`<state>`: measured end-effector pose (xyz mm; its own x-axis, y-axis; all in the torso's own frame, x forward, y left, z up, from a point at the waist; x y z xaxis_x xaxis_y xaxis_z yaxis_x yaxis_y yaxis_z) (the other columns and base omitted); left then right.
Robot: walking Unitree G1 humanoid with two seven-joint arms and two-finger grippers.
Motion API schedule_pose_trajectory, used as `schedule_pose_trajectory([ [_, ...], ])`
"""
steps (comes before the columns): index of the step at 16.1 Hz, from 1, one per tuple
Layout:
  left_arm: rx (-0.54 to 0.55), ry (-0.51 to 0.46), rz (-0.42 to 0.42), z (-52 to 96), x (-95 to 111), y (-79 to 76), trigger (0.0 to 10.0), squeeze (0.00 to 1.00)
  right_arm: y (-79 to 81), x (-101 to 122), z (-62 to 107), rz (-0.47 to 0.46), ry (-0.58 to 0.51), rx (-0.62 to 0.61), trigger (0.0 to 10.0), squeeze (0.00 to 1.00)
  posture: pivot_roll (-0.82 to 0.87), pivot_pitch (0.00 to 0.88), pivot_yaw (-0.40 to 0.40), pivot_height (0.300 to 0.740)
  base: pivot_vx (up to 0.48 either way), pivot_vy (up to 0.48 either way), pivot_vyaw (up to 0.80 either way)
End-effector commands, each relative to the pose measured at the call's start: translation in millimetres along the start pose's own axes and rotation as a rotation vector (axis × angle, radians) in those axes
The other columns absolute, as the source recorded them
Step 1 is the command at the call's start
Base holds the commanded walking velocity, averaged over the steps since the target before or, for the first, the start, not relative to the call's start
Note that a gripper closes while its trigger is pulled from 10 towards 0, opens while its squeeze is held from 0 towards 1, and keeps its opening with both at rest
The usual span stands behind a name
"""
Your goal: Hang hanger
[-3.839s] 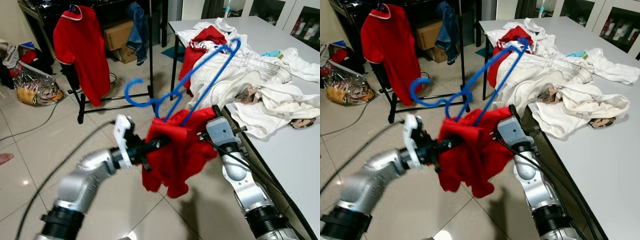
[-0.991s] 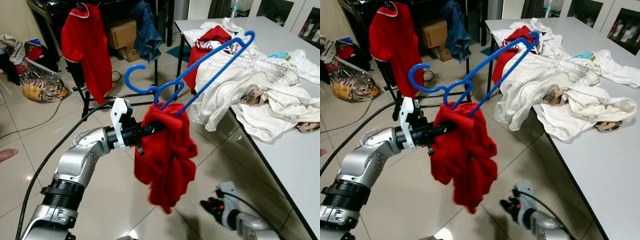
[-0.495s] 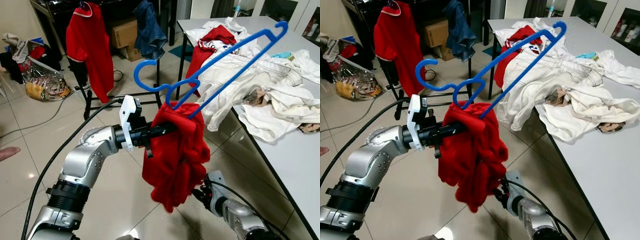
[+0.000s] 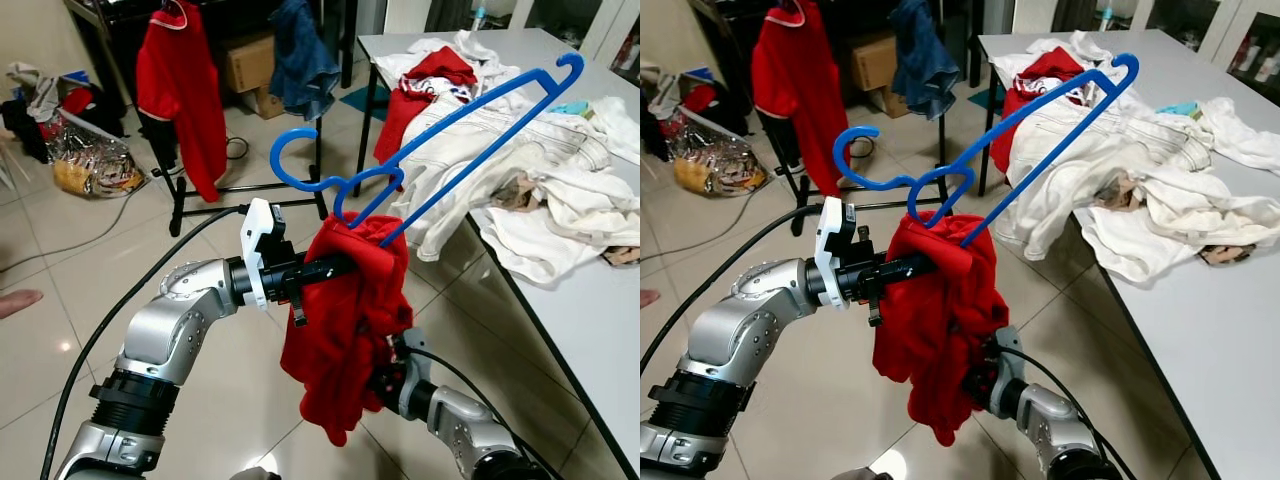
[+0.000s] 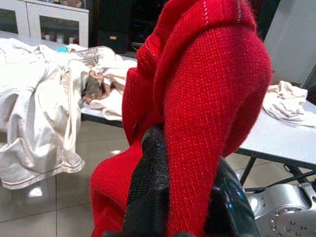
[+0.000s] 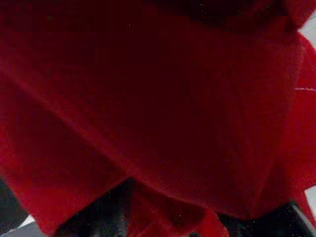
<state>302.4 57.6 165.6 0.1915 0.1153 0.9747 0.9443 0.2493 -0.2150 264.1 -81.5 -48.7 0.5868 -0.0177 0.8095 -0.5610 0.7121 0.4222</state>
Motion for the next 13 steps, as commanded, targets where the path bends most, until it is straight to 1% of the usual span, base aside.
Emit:
schedule_pose_trajectory([
  [1,-0.031,-0.022,-0.027,-5.2,10,-4.8,10.0,0.0,7.4,2,-2.9,0.03,0.004,0.04,10.0,1.0,-0.09,0.0,0.038,0.74,0.0,0.0,0.0],
  [2,-0.033,-0.022,-0.026,-5.8,11,-5.1,10.0,0.0,9.4,2,-4.0,0.042,0.009,0.052,10.0,1.0,-0.09,0.0,0.037,0.74,0.0,0.0,0.0],
  [3,-0.038,-0.024,-0.026,-6.9,11,-5.6,10.0,0.0,11.0,2,-5.1,0.06,0.016,0.06,10.0,0.92,-0.09,0.0,0.038,0.74,0.0,0.0,0.0],
  [4,-0.039,-0.024,-0.026,-7.6,11,-5.9,10.0,0.0,11.4,3,-5.7,0.068,0.018,0.061,10.0,0.62,-0.09,0.0,0.038,0.74,0.0,0.0,0.0],
  [5,-0.044,-0.025,-0.024,-9.5,10,-7.1,10.0,0.0,12.9,6,-7.4,0.074,0.015,0.07,10.0,0.0,-0.09,0.0,0.037,0.74,0.0,0.0,0.0],
  [7,-0.049,-0.025,-0.022,-10.8,10,-8.2,10.0,0.0,18.5,13,-9.0,0.066,-0.013,0.112,10.0,0.0,-0.09,0.0,0.038,0.74,0.0,0.0,0.0],
  [8,-0.049,-0.024,-0.021,-10.6,9,-8.4,10.0,0.0,24.1,19,-8.7,0.045,-0.049,0.153,0.0,0.0,-0.09,0.0,0.038,0.74,0.0,0.0,0.0],
  [10,-0.04,-0.018,-0.019,-7.5,8,-6.6,10.0,0.0,35.8,25,-4.9,-0.032,-0.105,0.249,0.0,0.0,-0.09,0.0,0.038,0.74,0.0,0.0,0.0],
  [13,-0.028,-0.011,-0.017,-4.4,6,-3.7,10.0,0.0,36.2,30,1.1,-0.088,-0.147,0.278,0.0,0.0,-0.09,0.0,0.041,0.74,0.0,0.0,0.0],
])
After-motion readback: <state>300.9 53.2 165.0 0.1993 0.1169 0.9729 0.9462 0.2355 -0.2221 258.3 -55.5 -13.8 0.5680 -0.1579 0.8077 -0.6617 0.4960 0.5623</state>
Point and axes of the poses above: a point about 5 cm out from each wrist's last joint towards the gripper, its own z axis pointing back from the gripper into the wrist, its own x axis along the axis of the wrist's last joint, y = z × x, the point moved 5 cm from there along -z, pointing out of the wrist towards the gripper, and after that the axes turned 6 degrees about z, right-handed, at the moved point
